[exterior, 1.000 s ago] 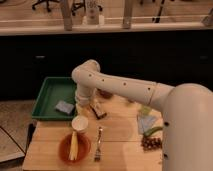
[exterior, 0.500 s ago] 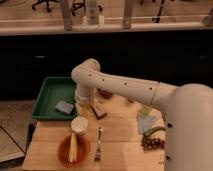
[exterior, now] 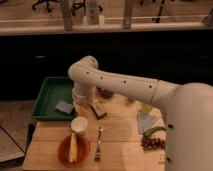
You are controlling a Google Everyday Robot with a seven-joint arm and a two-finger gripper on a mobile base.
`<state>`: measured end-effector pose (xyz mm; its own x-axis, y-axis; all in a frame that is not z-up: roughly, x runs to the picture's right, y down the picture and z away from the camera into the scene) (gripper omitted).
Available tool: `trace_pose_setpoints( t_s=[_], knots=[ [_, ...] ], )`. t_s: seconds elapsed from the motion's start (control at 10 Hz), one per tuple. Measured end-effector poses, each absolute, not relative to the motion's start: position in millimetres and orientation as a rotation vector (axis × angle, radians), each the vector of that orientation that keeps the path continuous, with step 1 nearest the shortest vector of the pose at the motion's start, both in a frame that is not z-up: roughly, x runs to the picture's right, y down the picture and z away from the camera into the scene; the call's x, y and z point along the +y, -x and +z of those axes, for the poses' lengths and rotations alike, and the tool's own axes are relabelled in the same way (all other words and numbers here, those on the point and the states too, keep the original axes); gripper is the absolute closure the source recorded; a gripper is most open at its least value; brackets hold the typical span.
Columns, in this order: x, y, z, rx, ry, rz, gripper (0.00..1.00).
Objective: Place apple in paper cup
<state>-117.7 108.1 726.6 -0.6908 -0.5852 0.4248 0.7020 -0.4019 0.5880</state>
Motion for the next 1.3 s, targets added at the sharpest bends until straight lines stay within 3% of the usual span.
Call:
trace_pose_setpoints(
  t_s=[0.6, 0.7, 1.3],
  knots=[
    [124.5, 128.4, 703.8, -1.029, 0.21, -2.116, 1.0],
    [126.9, 131.1, 701.1, -1.035, 0.203, -2.118, 0.96],
    [143.4, 134.8, 683.2, -1.055, 0.202, -2.116, 0.37]
  ],
)
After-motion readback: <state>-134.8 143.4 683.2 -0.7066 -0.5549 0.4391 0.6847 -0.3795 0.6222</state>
